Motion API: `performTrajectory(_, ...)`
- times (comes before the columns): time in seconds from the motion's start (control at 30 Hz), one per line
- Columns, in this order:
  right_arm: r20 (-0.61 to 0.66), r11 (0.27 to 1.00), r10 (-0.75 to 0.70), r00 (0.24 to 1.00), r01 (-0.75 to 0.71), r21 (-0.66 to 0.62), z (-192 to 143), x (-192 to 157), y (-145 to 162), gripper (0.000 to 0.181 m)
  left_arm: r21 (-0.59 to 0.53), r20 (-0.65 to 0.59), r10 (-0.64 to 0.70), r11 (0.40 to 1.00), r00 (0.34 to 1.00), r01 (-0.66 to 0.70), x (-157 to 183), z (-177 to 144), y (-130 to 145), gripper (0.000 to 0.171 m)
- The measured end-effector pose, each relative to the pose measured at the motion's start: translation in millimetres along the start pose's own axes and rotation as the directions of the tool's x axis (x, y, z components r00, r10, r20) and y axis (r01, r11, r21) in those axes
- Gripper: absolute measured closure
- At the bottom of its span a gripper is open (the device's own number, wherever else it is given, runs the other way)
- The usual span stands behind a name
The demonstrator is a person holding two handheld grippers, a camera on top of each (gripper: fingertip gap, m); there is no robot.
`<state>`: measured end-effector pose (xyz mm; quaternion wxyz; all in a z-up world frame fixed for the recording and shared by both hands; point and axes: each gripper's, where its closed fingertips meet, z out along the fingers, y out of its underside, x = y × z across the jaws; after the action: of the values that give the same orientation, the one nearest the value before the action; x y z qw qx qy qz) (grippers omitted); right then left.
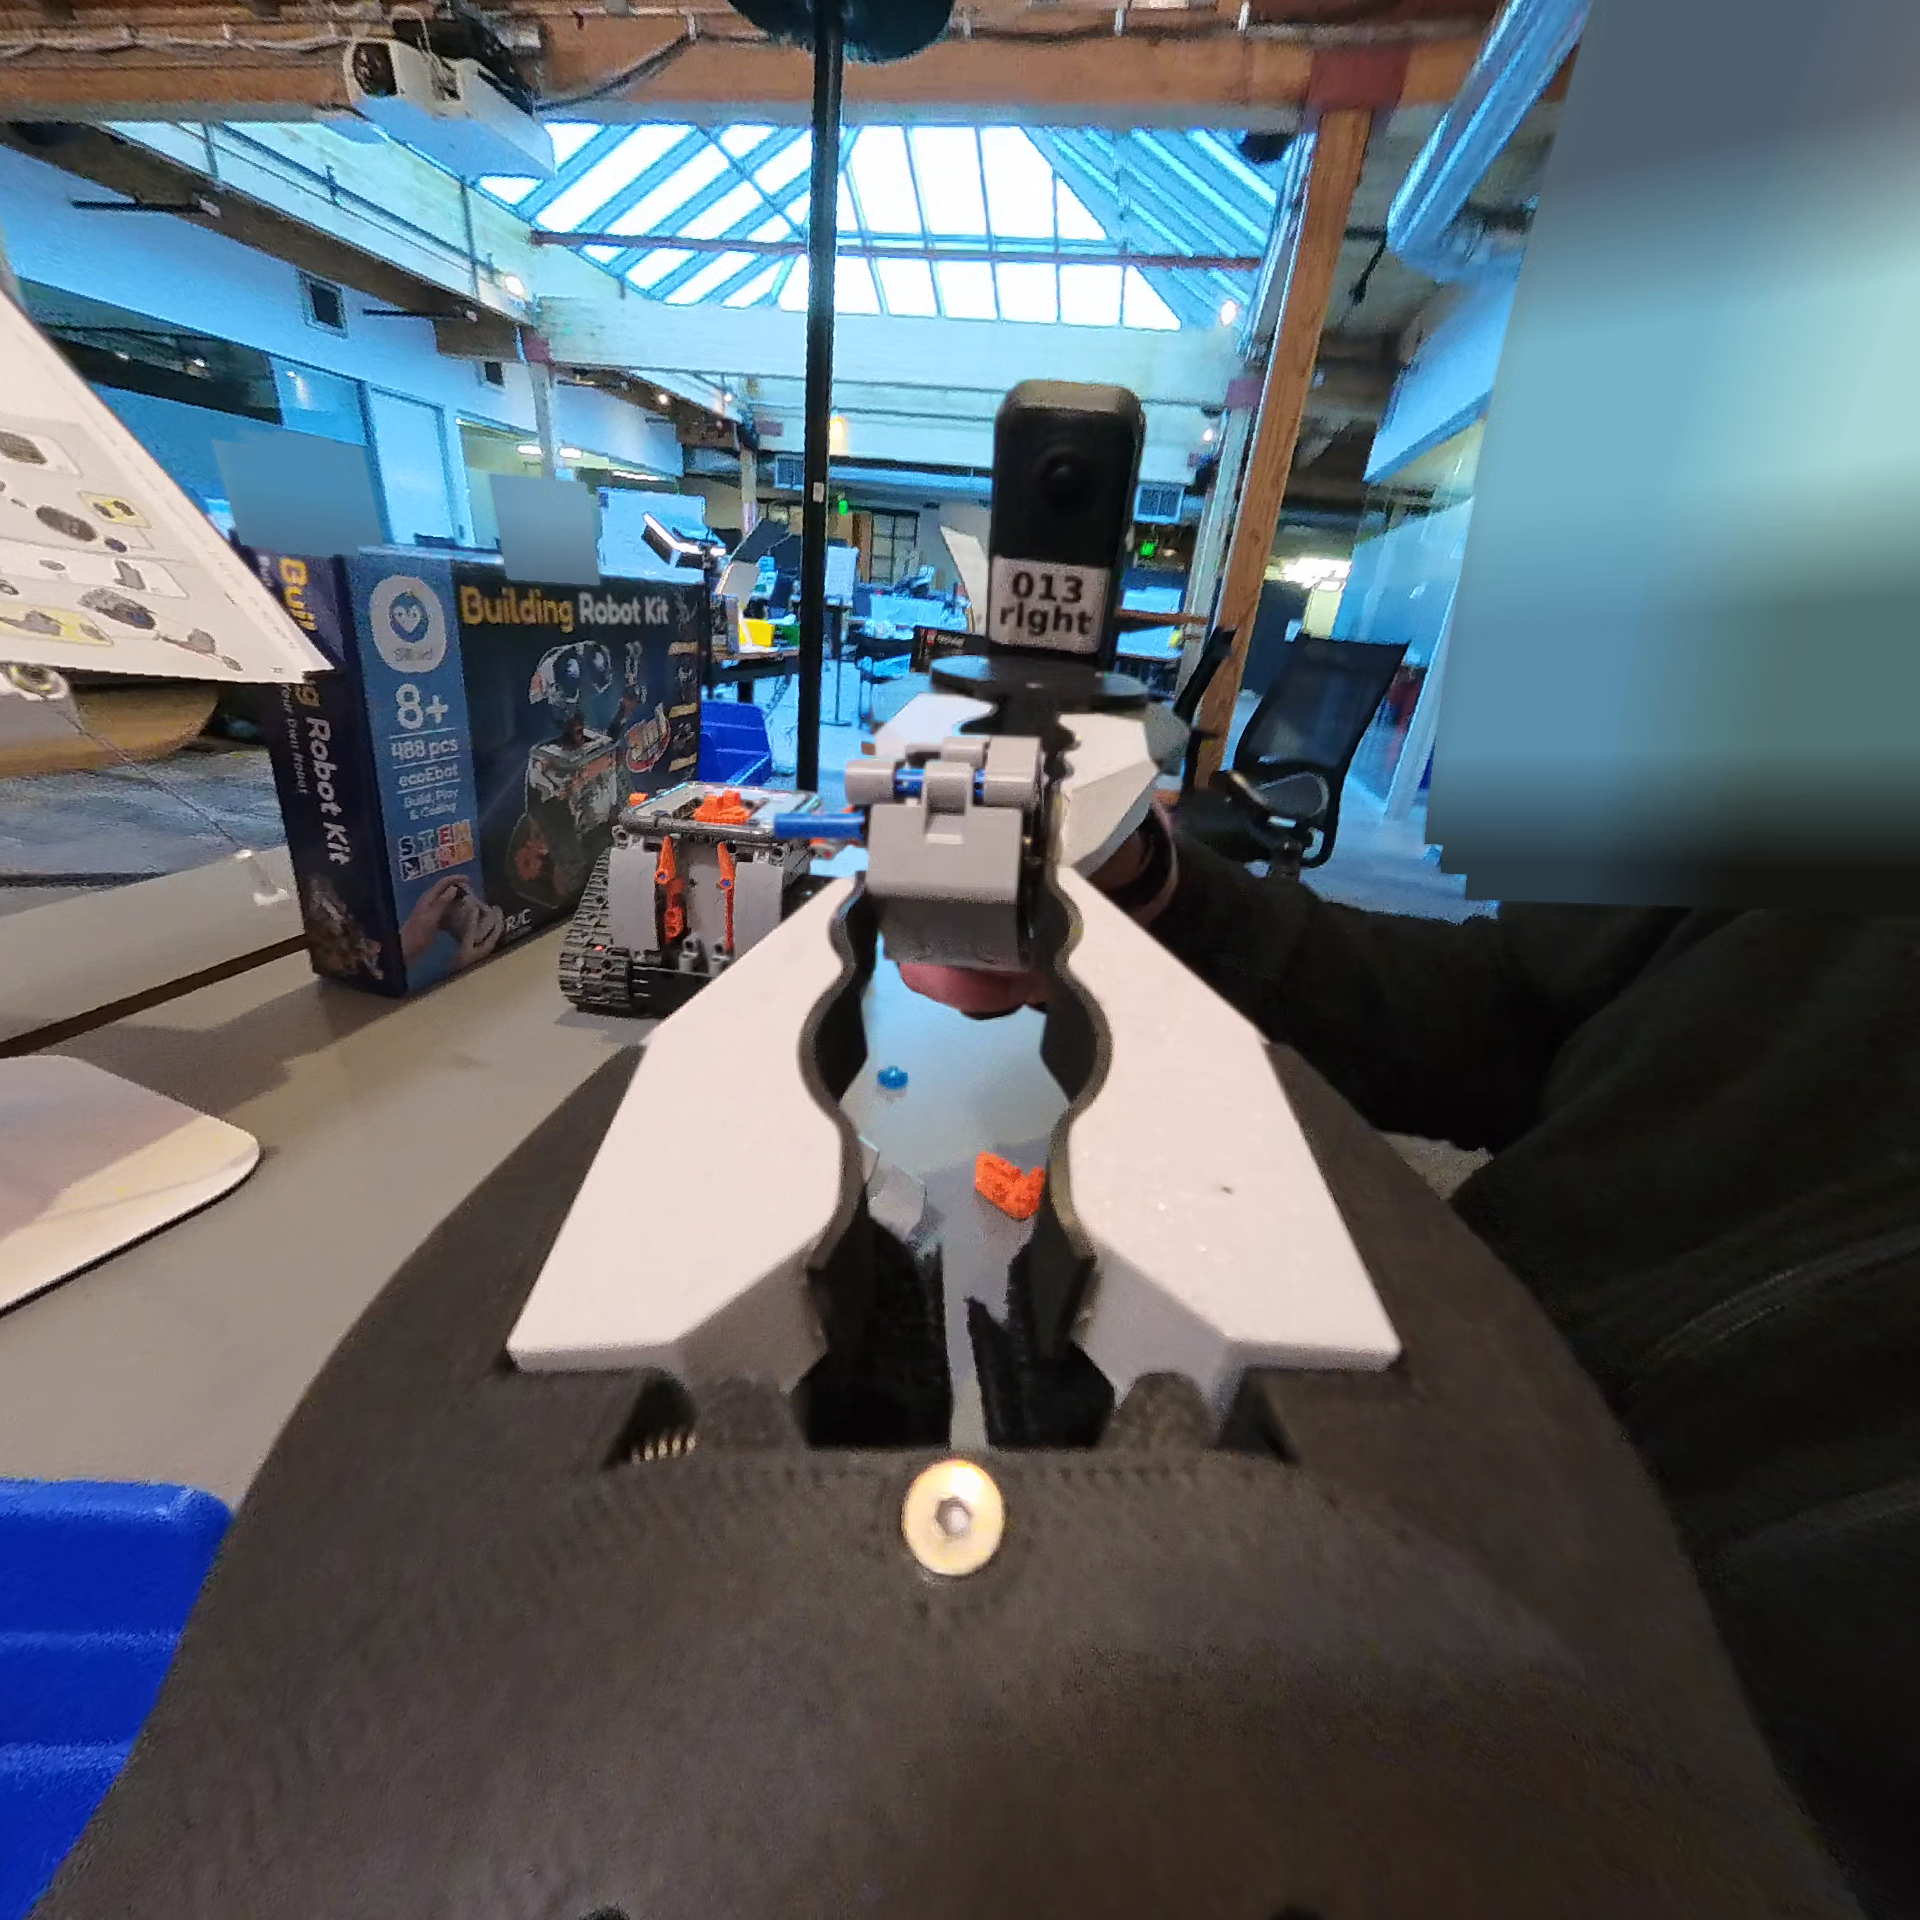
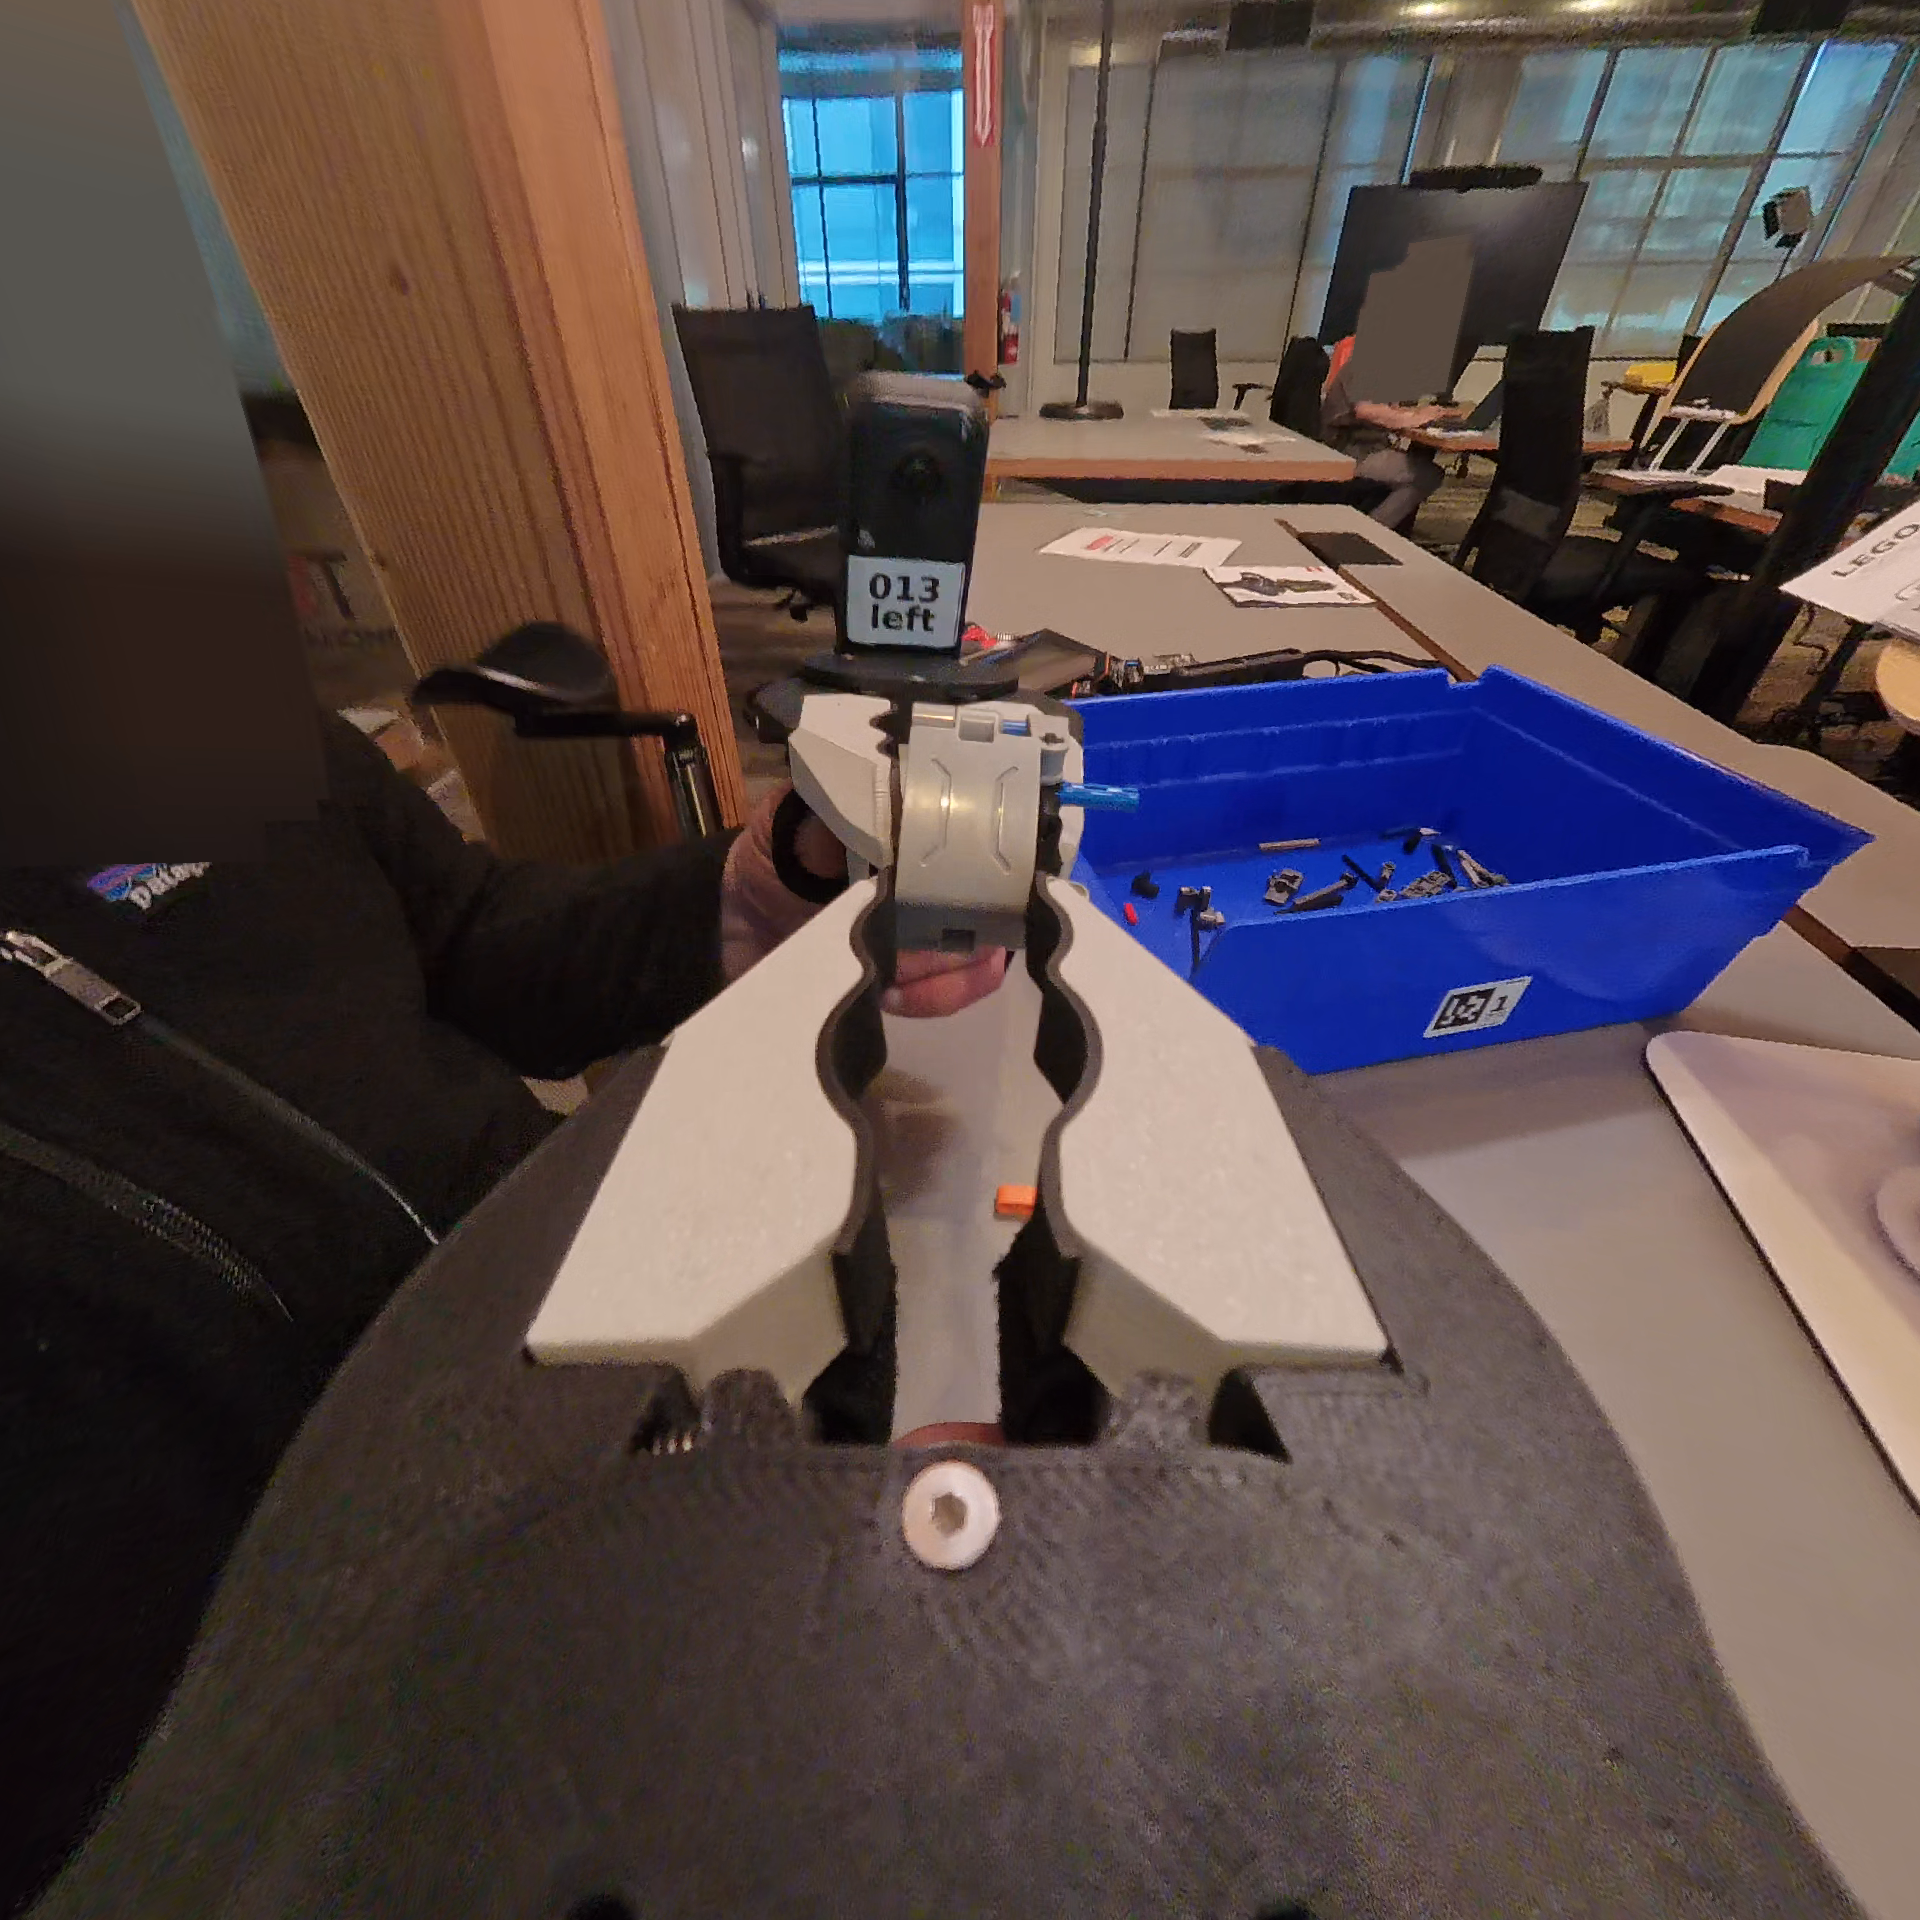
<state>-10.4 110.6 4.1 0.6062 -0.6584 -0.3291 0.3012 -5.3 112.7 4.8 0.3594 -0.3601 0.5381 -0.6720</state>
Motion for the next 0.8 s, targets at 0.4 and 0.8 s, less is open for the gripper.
performTrajectory(0.4,0.019,0.977,-0.084,0.996,0.086,-0.197,-8.8,-5.9,35.5,0.159,-0.225,-0.003,0.115,0.968,0.993,-0.113,4.6,1.3,35.0,0.145)
performTrajectory(0.8,-0.087,0.892,-0.321,0.943,0.270,-0.363,-25.4,-2.0,49.6,0.159,-0.346,0.036,0.269,0.907,0.963,-0.241,0.1,12.7,57.0,0.145)
